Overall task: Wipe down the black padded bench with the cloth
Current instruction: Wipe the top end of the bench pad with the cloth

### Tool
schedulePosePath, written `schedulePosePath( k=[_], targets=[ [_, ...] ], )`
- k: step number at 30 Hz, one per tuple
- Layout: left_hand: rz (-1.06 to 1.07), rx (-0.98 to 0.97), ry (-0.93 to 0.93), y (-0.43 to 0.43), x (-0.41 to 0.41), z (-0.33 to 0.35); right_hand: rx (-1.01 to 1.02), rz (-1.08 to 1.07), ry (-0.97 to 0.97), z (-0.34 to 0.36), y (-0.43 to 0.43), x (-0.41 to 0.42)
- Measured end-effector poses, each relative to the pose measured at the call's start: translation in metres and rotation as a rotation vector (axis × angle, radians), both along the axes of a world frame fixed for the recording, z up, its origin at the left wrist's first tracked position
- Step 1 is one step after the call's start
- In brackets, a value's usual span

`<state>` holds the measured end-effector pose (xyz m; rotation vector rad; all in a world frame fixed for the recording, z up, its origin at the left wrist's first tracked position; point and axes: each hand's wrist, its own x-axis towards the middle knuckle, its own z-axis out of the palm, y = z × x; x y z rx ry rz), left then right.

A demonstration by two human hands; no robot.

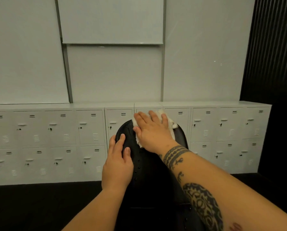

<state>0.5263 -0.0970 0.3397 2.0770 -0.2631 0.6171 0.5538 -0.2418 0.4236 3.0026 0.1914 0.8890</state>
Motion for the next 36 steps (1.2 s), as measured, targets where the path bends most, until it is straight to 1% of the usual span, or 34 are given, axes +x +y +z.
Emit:
schedulePosePath(
  k=[2,4,5,7,9,12,14,17,21,25,28,30,34,36],
  targets=[
    [0.009,0.004,-0.012,-0.001,0.0,0.0,-0.108,0.098,-0.001,-0.004,-0.004,-0.006],
    [0.01,0.0,-0.015,-0.003,0.001,-0.001,-0.133,0.089,-0.018,-0.014,-0.018,-0.013],
    [0.009,-0.003,-0.008,-0.003,0.001,-0.001,-0.083,0.031,-0.025,-0.018,-0.028,-0.016],
    [0.009,0.006,0.004,-0.003,-0.001,0.002,0.116,-0.136,-0.022,-0.024,-0.049,-0.024],
    [0.049,0.058,0.006,-0.005,0.0,0.009,0.302,-0.235,-0.004,-0.023,-0.061,-0.029],
    [0.118,0.178,-0.029,-0.013,0.001,0.028,0.404,-0.261,0.01,-0.013,-0.065,-0.022],
    [0.067,0.322,-0.024,-0.023,0.006,0.038,0.458,-0.268,0.001,-0.005,-0.066,-0.014],
    [0.036,0.597,0.096,-0.04,0.013,0.049,0.51,-0.262,-0.019,-0.001,-0.071,-0.008],
    [0.027,0.74,0.221,-0.058,0.012,0.082,0.642,-0.19,-0.03,-0.011,-0.078,-0.01],
    [0.049,0.826,0.266,-0.067,0.01,0.104,0.805,-0.09,-0.023,-0.033,-0.086,-0.027],
    [0.064,0.848,0.27,-0.072,0.009,0.106,0.875,-0.033,-0.035,-0.057,-0.083,-0.053],
    [0.06,0.842,0.253,-0.071,0.009,0.104,0.912,-0.037,-0.018,-0.066,-0.081,-0.063],
    [0.066,0.835,0.215,-0.068,0.013,0.095,1.016,-0.1,0.001,-0.051,-0.087,-0.042],
    [0.066,0.824,0.183,-0.065,0.016,0.087,0.994,-0.122,0.001,-0.034,-0.086,-0.025]
  ],
)
